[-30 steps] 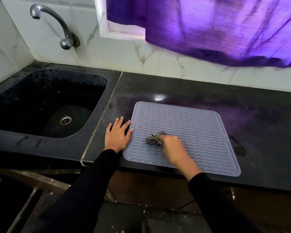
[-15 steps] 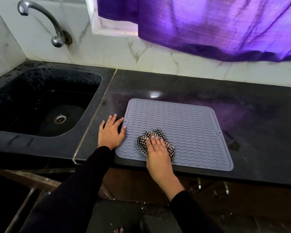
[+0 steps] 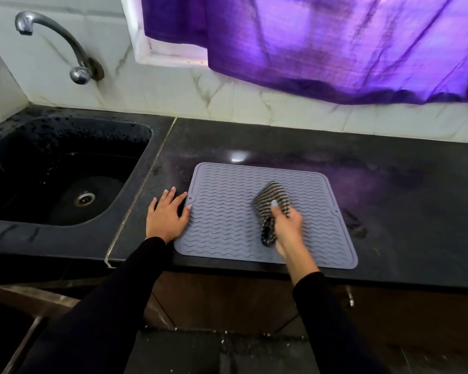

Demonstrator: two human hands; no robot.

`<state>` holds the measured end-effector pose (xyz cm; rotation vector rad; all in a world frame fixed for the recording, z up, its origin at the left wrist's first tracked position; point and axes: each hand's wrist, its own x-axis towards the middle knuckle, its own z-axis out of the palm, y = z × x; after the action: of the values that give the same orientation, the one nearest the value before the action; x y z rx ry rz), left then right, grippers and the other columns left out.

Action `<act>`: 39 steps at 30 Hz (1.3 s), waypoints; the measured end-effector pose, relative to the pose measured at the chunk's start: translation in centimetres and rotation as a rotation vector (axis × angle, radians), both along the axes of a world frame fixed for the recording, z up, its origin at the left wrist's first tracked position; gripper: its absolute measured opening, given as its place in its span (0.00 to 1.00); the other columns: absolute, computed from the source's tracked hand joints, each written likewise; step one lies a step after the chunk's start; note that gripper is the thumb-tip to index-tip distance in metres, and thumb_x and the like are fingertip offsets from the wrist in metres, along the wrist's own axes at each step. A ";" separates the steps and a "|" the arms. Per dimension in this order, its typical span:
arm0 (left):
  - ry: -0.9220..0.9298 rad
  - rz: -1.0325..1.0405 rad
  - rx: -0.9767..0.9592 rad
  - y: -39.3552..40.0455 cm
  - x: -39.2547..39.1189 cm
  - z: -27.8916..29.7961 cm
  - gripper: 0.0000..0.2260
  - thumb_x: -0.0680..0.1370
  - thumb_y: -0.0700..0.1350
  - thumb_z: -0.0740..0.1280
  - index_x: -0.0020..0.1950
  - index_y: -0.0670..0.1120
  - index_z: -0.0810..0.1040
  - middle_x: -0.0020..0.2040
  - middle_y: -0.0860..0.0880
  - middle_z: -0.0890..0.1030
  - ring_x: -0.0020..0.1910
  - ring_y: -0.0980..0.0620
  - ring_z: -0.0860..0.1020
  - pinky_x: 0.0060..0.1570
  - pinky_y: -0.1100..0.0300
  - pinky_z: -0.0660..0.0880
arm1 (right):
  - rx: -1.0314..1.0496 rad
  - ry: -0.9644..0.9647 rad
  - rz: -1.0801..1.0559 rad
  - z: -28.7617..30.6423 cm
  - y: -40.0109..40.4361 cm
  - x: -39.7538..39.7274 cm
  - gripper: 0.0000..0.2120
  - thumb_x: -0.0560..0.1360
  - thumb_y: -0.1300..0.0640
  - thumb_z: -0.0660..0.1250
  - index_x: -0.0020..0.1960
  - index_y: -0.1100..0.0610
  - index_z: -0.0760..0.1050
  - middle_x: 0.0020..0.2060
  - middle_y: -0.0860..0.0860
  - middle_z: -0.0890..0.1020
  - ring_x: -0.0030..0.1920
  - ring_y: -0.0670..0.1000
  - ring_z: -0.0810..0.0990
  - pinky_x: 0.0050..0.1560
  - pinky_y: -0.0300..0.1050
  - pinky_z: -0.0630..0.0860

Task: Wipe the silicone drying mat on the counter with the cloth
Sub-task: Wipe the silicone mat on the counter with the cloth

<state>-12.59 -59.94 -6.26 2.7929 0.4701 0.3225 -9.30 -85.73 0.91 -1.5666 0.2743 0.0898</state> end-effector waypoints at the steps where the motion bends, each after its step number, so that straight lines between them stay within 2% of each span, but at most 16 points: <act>1: -0.008 0.002 -0.006 0.0 0.0 0.0 0.33 0.72 0.64 0.43 0.71 0.52 0.67 0.75 0.47 0.62 0.75 0.49 0.57 0.72 0.48 0.51 | -0.098 -0.057 -0.046 0.6 -0.8 0.1 0.11 0.77 0.60 0.63 0.57 0.63 0.76 0.46 0.53 0.81 0.49 0.54 0.79 0.46 0.42 0.76; 5: -0.007 0.011 -0.017 -0.2 0.1 0.1 0.30 0.74 0.63 0.46 0.71 0.52 0.67 0.75 0.47 0.62 0.75 0.49 0.57 0.72 0.48 0.51 | -0.613 -0.353 0.126 0.5 -1.5 -1.6 0.16 0.77 0.62 0.63 0.65 0.59 0.73 0.49 0.51 0.82 0.44 0.46 0.77 0.39 0.27 0.69; 8: -0.012 0.013 -0.015 -0.1 0.1 0.0 0.28 0.74 0.61 0.48 0.70 0.52 0.68 0.74 0.47 0.62 0.74 0.49 0.57 0.72 0.48 0.51 | -0.845 -0.373 0.285 -2.7 0.4 -3.9 0.23 0.75 0.64 0.65 0.68 0.55 0.69 0.58 0.53 0.80 0.52 0.49 0.80 0.58 0.38 0.75; 9: -0.018 0.012 -0.015 -0.1 0.2 0.0 0.28 0.74 0.61 0.48 0.70 0.51 0.68 0.74 0.46 0.63 0.74 0.49 0.57 0.72 0.48 0.51 | -0.968 -0.446 0.333 -4.1 1.1 -4.7 0.25 0.72 0.66 0.68 0.67 0.56 0.71 0.60 0.55 0.79 0.58 0.51 0.79 0.65 0.44 0.71; 11: -0.022 0.010 -0.009 -0.1 0.2 -0.1 0.28 0.75 0.61 0.48 0.70 0.51 0.68 0.74 0.46 0.63 0.74 0.49 0.58 0.72 0.48 0.51 | -1.153 -0.572 0.374 -6.1 1.7 -5.8 0.29 0.60 0.67 0.76 0.61 0.60 0.77 0.58 0.56 0.81 0.60 0.53 0.79 0.66 0.50 0.66; 13: -0.019 0.013 0.004 0.0 0.2 -0.2 0.28 0.75 0.61 0.49 0.70 0.51 0.68 0.74 0.46 0.63 0.74 0.49 0.57 0.72 0.48 0.51 | -1.179 -0.571 0.389 -6.1 1.6 -5.7 0.31 0.55 0.67 0.78 0.58 0.61 0.78 0.56 0.56 0.82 0.59 0.53 0.80 0.65 0.52 0.65; 16: -0.015 0.015 0.018 0.0 0.3 -0.3 0.29 0.74 0.62 0.46 0.70 0.52 0.68 0.74 0.47 0.63 0.74 0.49 0.57 0.72 0.47 0.51 | -0.969 -0.538 0.436 -4.9 0.8 -4.4 0.28 0.69 0.70 0.68 0.67 0.58 0.71 0.66 0.54 0.74 0.68 0.51 0.71 0.72 0.42 0.52; 17: -0.010 0.015 0.021 0.0 0.3 -0.4 0.30 0.74 0.63 0.45 0.71 0.52 0.67 0.74 0.47 0.62 0.74 0.49 0.57 0.72 0.47 0.51 | -0.898 -0.527 0.431 -4.6 0.3 -4.1 0.26 0.72 0.69 0.65 0.68 0.56 0.70 0.67 0.52 0.73 0.69 0.50 0.70 0.72 0.38 0.52; 21: 0.019 0.014 0.042 -0.1 0.3 -0.3 0.30 0.74 0.63 0.44 0.72 0.53 0.66 0.75 0.47 0.61 0.75 0.49 0.56 0.72 0.48 0.51 | -0.524 -0.343 0.258 -3.0 -0.8 -2.6 0.18 0.76 0.65 0.63 0.65 0.54 0.74 0.56 0.51 0.81 0.53 0.49 0.80 0.57 0.37 0.73; 24: 0.042 0.010 0.032 -0.1 0.2 0.0 0.28 0.75 0.61 0.46 0.72 0.54 0.65 0.75 0.47 0.60 0.75 0.48 0.55 0.72 0.48 0.50 | 0.125 0.050 -0.036 -0.9 -1.5 -0.6 0.11 0.78 0.61 0.62 0.59 0.62 0.75 0.56 0.57 0.80 0.50 0.52 0.78 0.52 0.45 0.76; 26: 0.049 0.005 0.023 -0.1 0.1 0.1 0.28 0.75 0.60 0.46 0.72 0.54 0.65 0.75 0.47 0.60 0.75 0.48 0.55 0.72 0.48 0.50 | 0.300 0.169 -0.286 0.3 -2.7 0.9 0.06 0.78 0.60 0.62 0.53 0.61 0.74 0.53 0.59 0.79 0.50 0.55 0.78 0.51 0.50 0.76; 28: 0.039 0.007 0.012 -0.1 0.1 0.1 0.27 0.75 0.60 0.47 0.72 0.53 0.65 0.75 0.47 0.61 0.75 0.48 0.56 0.72 0.48 0.50 | 0.043 0.025 -0.361 1.2 -3.8 1.4 0.06 0.78 0.58 0.62 0.51 0.60 0.75 0.51 0.57 0.81 0.48 0.53 0.77 0.46 0.44 0.76; 31: 0.023 0.008 0.012 0.0 0.1 0.0 0.28 0.75 0.61 0.46 0.71 0.53 0.66 0.75 0.47 0.61 0.75 0.49 0.56 0.72 0.48 0.51 | -0.518 -0.223 -0.153 1.1 -4.1 0.9 0.13 0.78 0.61 0.62 0.61 0.62 0.75 0.49 0.54 0.82 0.46 0.51 0.78 0.41 0.35 0.74; 34: 0.014 0.010 0.018 0.0 0.2 -0.2 0.31 0.74 0.63 0.43 0.71 0.53 0.67 0.75 0.47 0.62 0.75 0.49 0.57 0.72 0.48 0.51 | -1.001 -0.289 0.185 -1.6 -2.6 0.1 0.19 0.77 0.65 0.59 0.68 0.60 0.69 0.58 0.60 0.79 0.58 0.58 0.77 0.59 0.45 0.72; 36: 0.006 0.013 0.023 0.1 0.2 -0.3 0.31 0.74 0.63 0.43 0.71 0.53 0.67 0.75 0.47 0.62 0.75 0.49 0.57 0.71 0.48 0.51 | -1.256 -0.354 0.328 -3.7 -1.7 -0.4 0.23 0.78 0.68 0.55 0.72 0.64 0.60 0.70 0.63 0.67 0.71 0.58 0.65 0.73 0.49 0.56; 39: -0.004 0.009 0.037 0.0 0.3 -0.3 0.30 0.74 0.63 0.44 0.71 0.54 0.67 0.74 0.47 0.63 0.74 0.49 0.57 0.71 0.48 0.51 | -1.281 -0.391 0.336 -4.3 -1.8 0.1 0.25 0.77 0.68 0.55 0.74 0.63 0.57 0.73 0.60 0.62 0.74 0.55 0.58 0.75 0.45 0.46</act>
<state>-12.30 -59.90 -6.59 2.8260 0.4814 0.3419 -9.17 -87.52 -3.35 -2.8365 -0.3370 -0.1737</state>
